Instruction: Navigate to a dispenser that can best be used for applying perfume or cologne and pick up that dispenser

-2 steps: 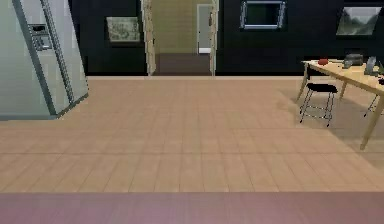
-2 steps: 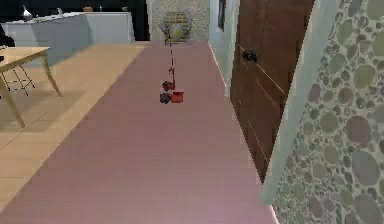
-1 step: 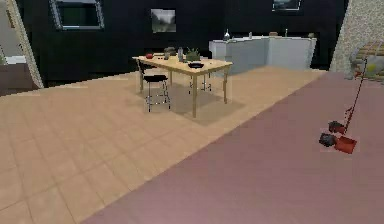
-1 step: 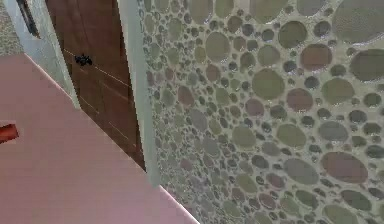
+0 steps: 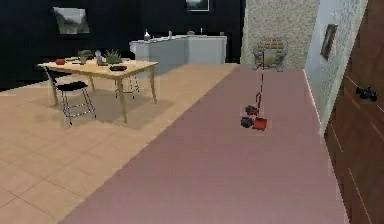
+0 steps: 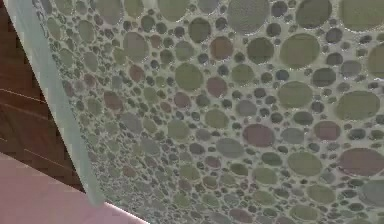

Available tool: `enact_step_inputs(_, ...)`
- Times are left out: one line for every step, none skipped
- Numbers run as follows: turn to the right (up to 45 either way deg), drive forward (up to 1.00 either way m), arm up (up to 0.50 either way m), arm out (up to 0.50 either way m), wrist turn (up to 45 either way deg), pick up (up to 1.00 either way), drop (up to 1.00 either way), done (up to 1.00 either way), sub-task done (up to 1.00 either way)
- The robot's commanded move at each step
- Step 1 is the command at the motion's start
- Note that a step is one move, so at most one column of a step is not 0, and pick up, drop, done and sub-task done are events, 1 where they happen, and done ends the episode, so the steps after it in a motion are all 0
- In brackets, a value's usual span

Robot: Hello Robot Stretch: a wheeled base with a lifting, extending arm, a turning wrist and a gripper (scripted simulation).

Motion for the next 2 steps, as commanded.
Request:
enact_step_inputs(0.0, 1.00, 0.00, 0.00, 0.0, 0.00, 0.00, 0.00, 0.00)
enact_step_inputs(0.0, 1.00, 0.00, 0.00, 0.0, 0.00, 0.00, 0.00, 0.00)
